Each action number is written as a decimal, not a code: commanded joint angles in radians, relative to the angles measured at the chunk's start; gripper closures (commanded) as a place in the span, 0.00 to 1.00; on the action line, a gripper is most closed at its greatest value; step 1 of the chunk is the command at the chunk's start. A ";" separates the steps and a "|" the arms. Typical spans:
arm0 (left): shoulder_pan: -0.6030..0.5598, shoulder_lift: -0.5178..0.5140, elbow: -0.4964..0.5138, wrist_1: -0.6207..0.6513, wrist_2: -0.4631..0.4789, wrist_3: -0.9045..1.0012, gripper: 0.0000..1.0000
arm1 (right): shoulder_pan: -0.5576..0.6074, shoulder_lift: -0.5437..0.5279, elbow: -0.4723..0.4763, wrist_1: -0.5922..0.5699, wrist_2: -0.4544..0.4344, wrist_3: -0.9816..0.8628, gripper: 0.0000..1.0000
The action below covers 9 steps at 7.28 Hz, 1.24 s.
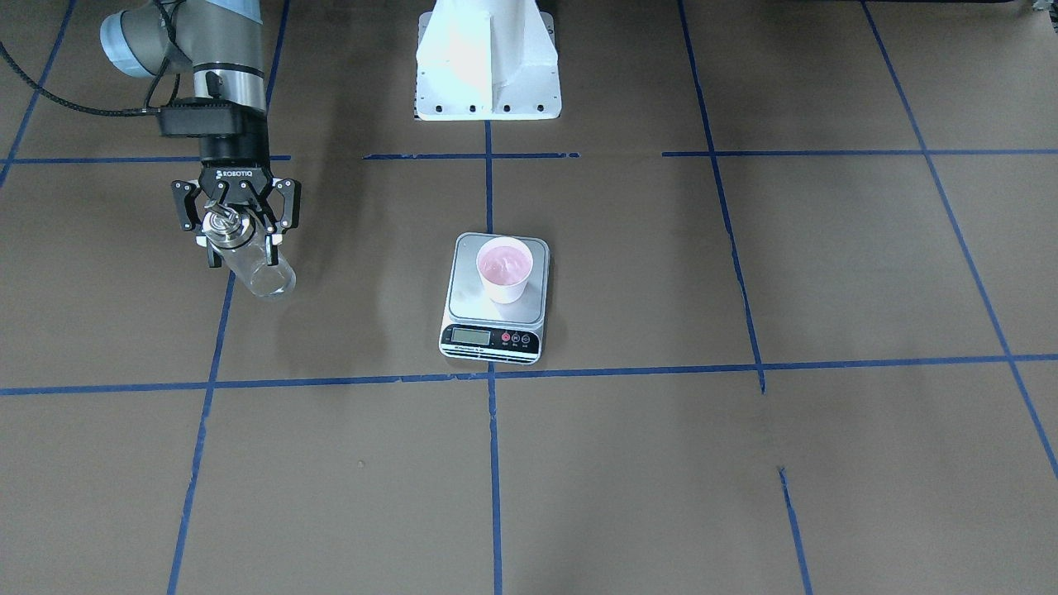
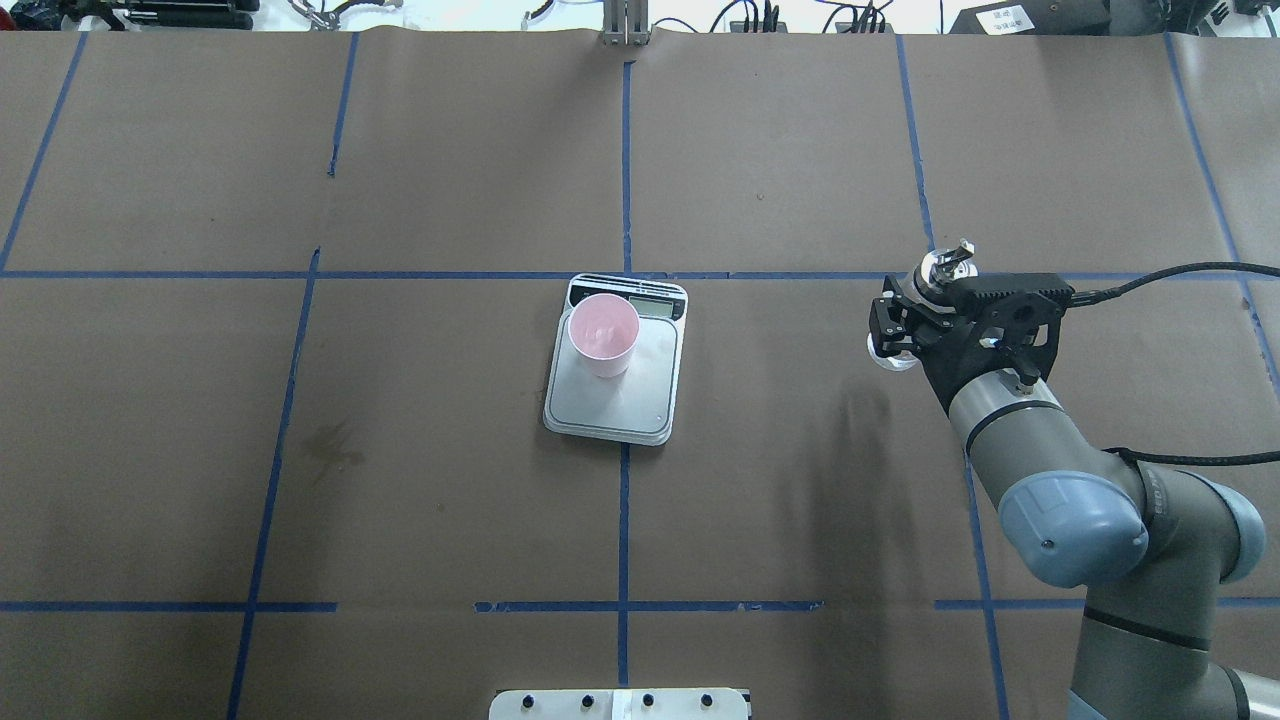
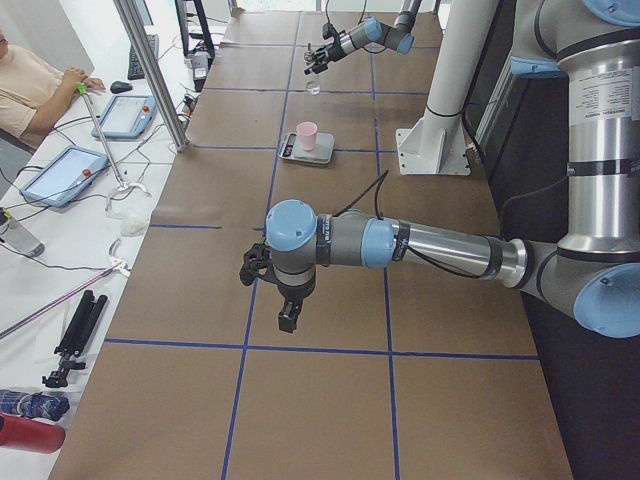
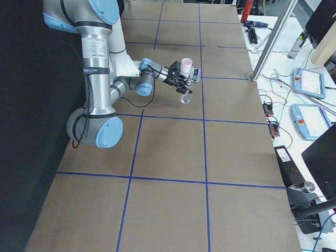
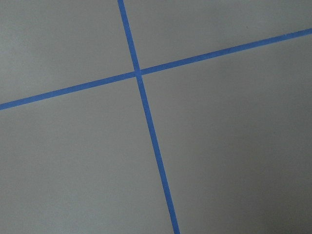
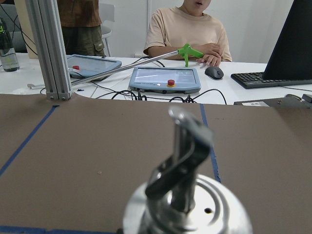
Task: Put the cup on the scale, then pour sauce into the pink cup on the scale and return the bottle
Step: 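Lower the glass bottle with the right gripper back to its spot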
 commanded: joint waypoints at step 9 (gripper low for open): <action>0.000 -0.008 0.001 0.001 0.001 -0.001 0.00 | -0.005 -0.088 -0.101 0.162 -0.014 0.067 1.00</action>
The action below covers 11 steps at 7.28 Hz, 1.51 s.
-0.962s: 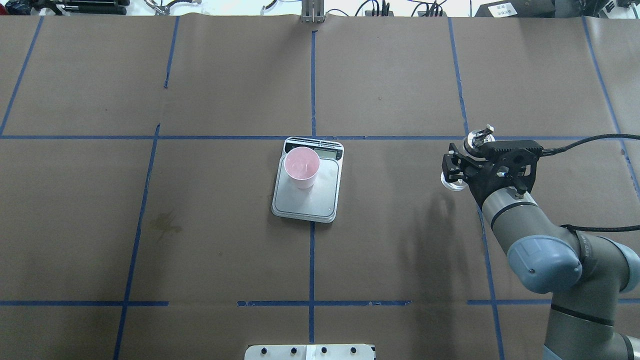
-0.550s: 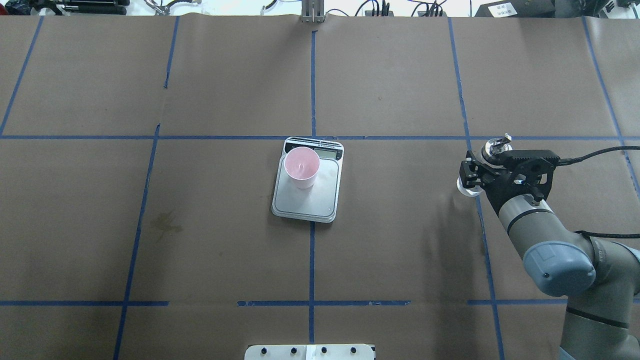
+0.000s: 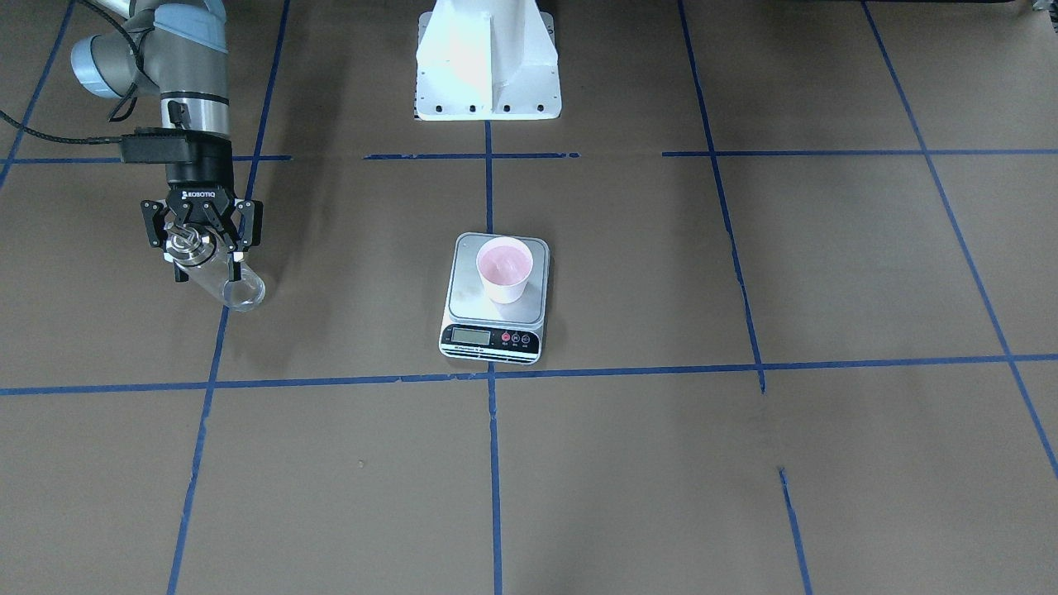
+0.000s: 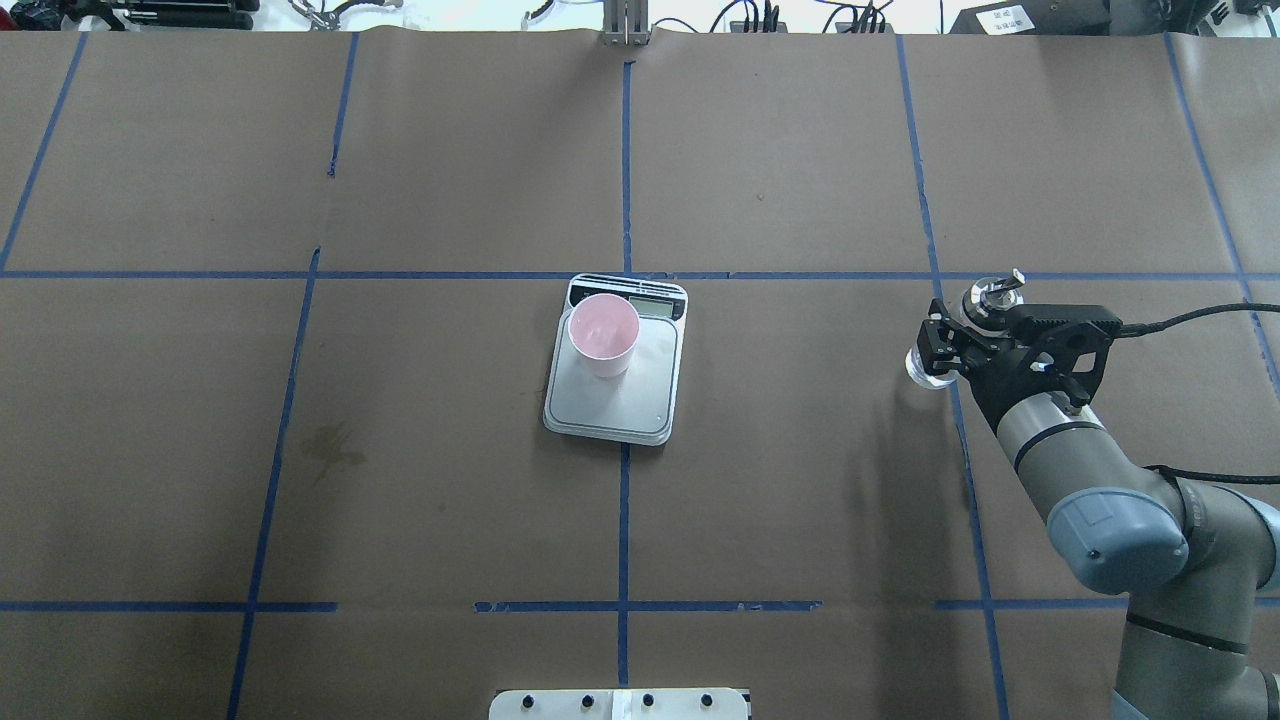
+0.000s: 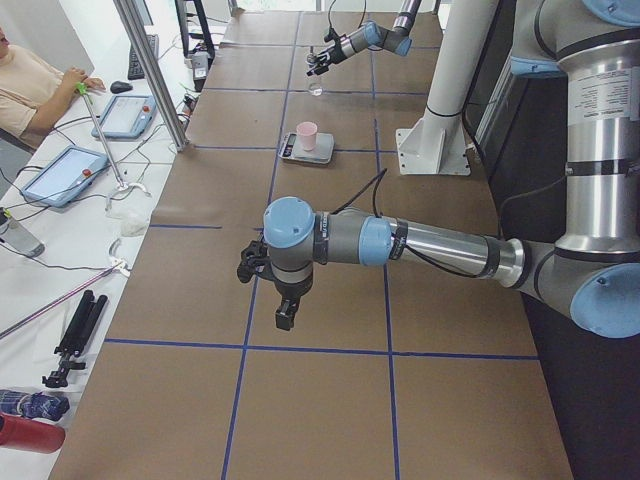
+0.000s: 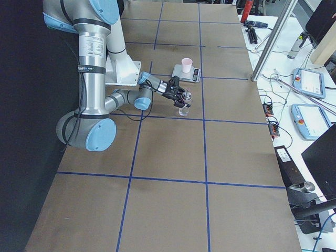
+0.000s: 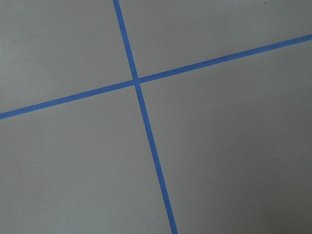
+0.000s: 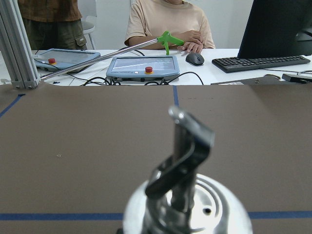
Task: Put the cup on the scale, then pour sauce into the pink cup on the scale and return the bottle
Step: 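Lower the glass bottle with the right gripper back to its spot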
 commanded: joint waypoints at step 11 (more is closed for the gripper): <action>0.000 0.000 0.002 0.000 0.000 0.002 0.00 | -0.028 0.001 -0.019 0.000 -0.020 -0.018 0.00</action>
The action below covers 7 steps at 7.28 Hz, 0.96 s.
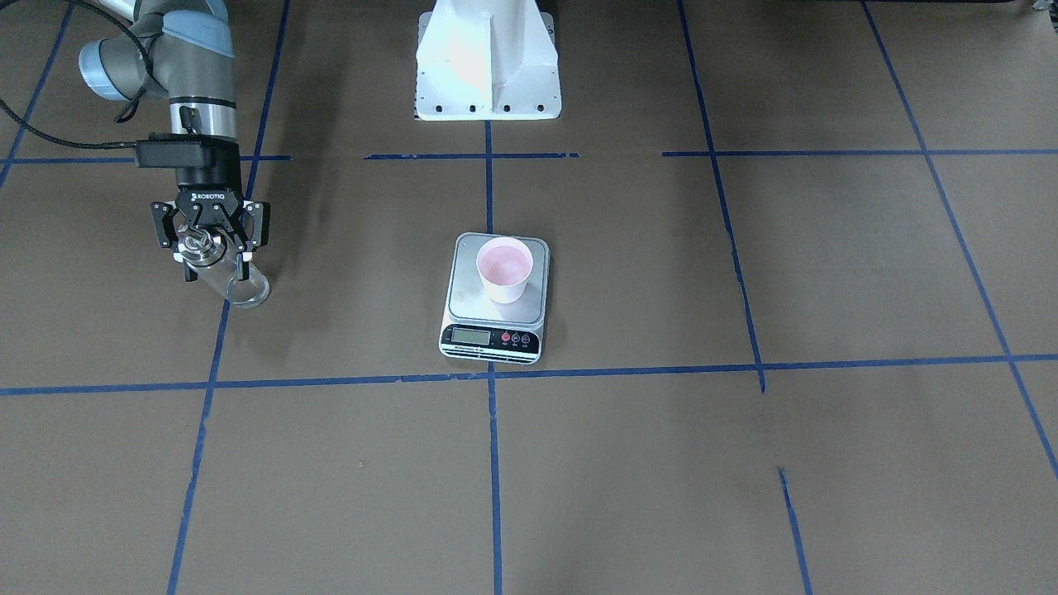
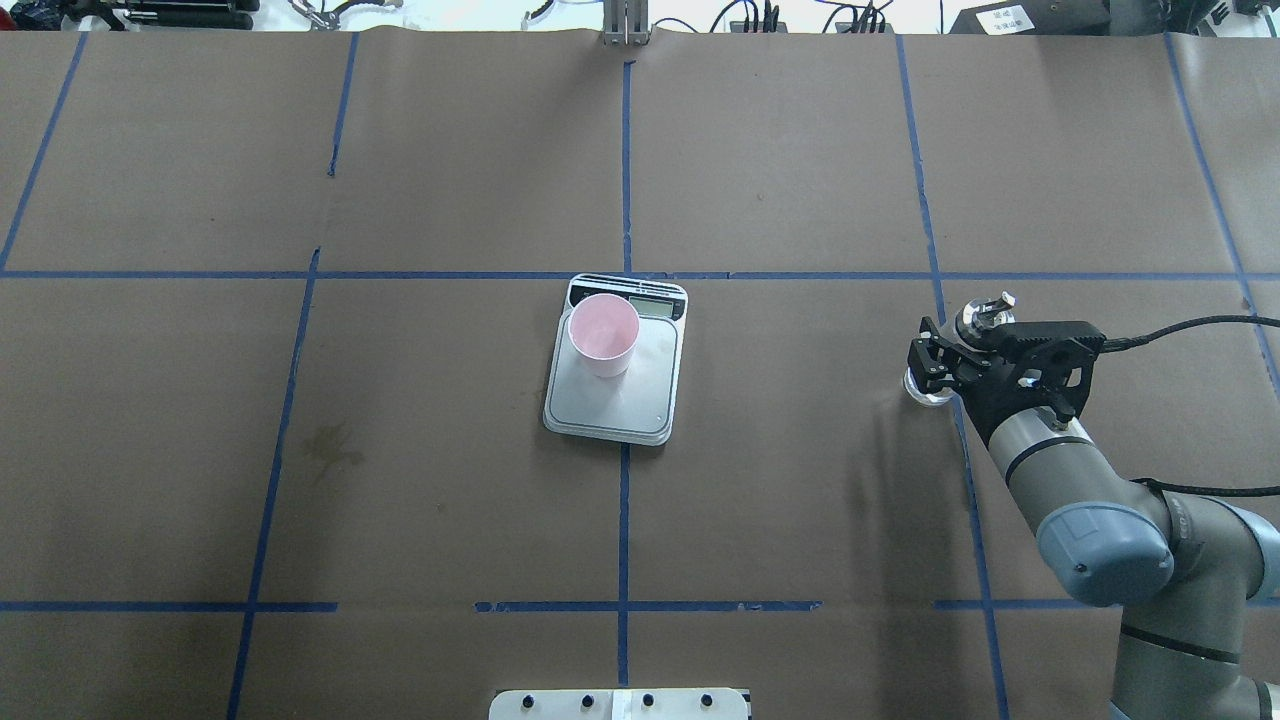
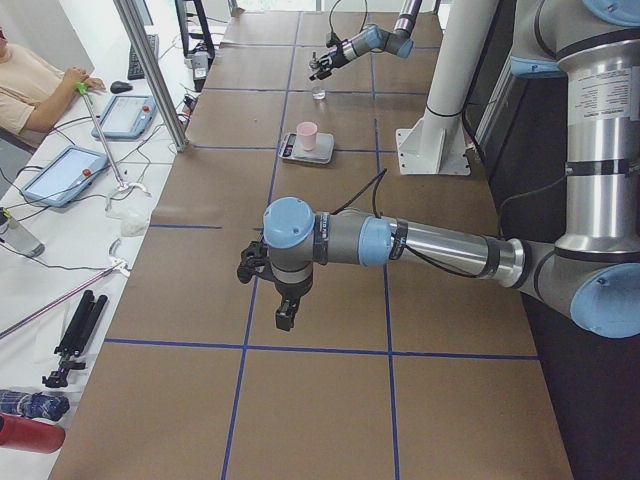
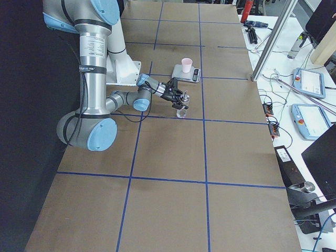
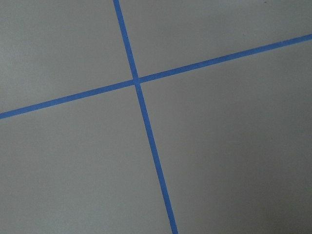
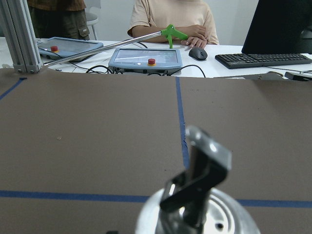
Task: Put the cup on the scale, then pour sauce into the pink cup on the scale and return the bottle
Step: 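Lower the glass bottle with the right gripper back to its spot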
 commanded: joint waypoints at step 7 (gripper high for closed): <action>0.002 -0.015 0.000 0.000 0.000 -0.002 0.00 | -0.074 -0.032 0.002 0.004 -0.023 0.011 0.00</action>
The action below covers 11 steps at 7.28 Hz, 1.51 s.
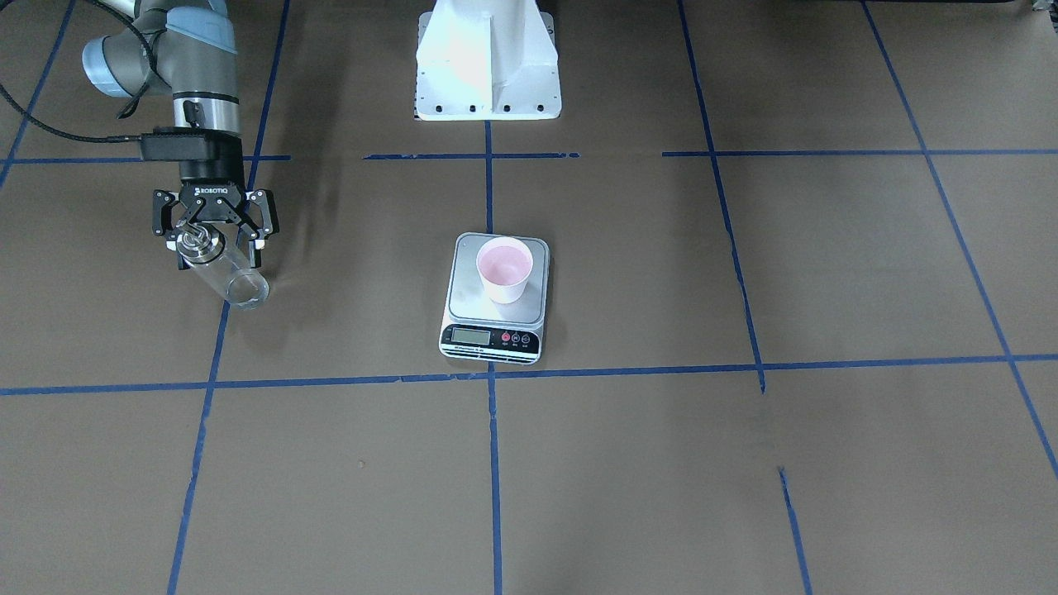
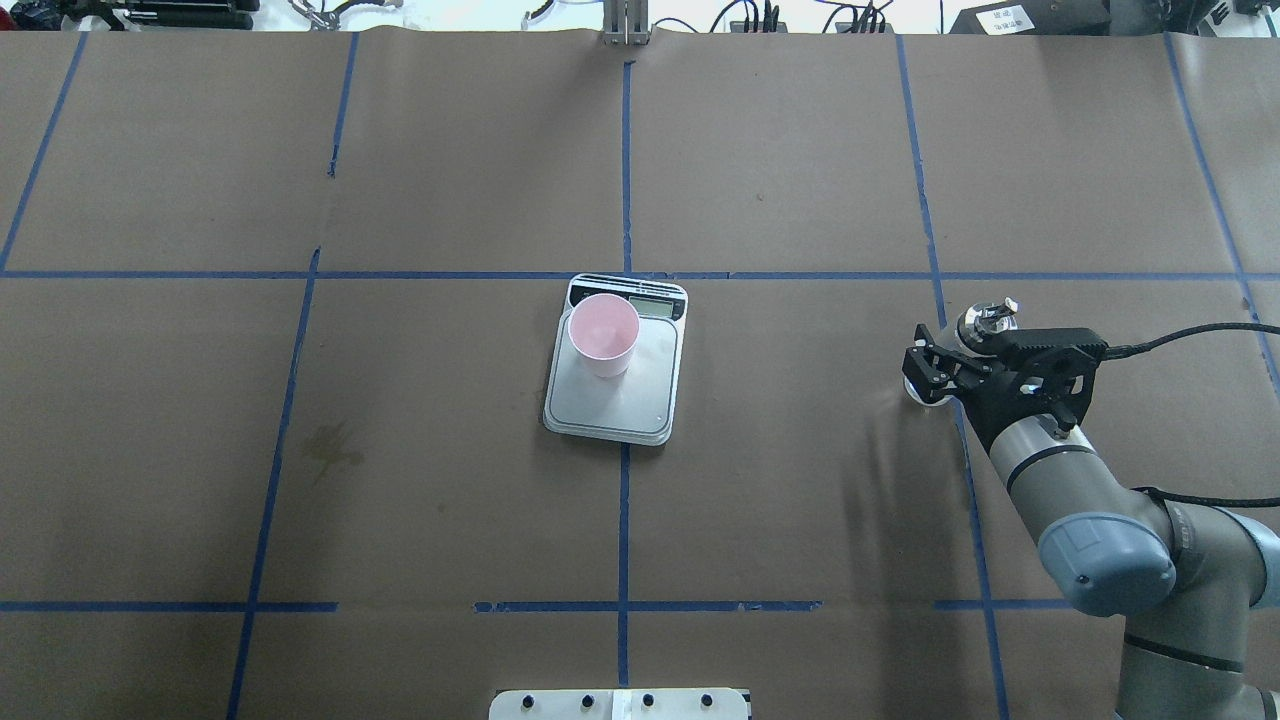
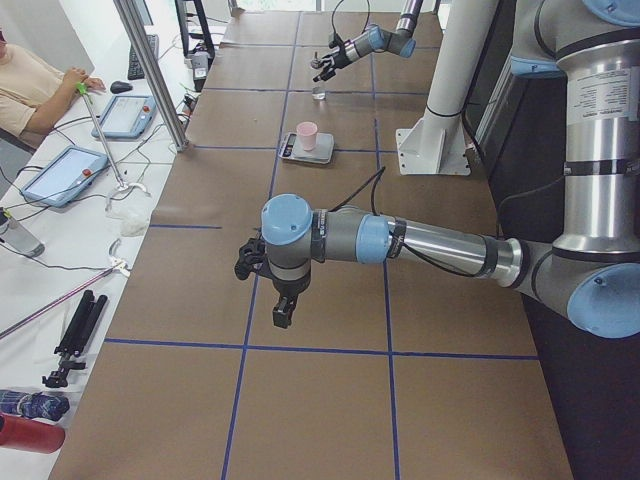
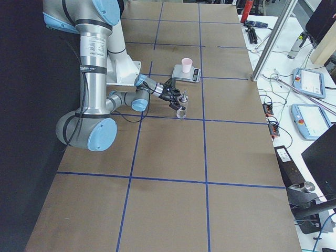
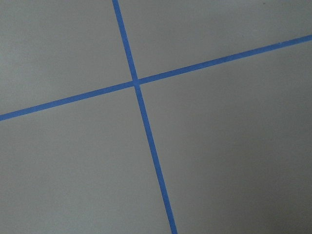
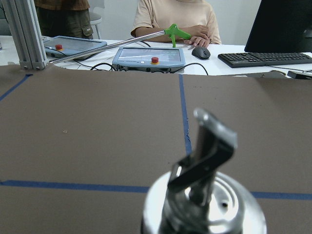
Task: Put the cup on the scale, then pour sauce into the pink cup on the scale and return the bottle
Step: 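Lower the glass bottle with the right gripper back to its spot, then open the right gripper and withdraw the right arm from the bottle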
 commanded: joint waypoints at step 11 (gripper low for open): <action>0.000 0.001 0.001 0.003 0.000 0.001 0.00 | 0.172 -0.281 0.064 -0.015 0.288 -0.261 0.00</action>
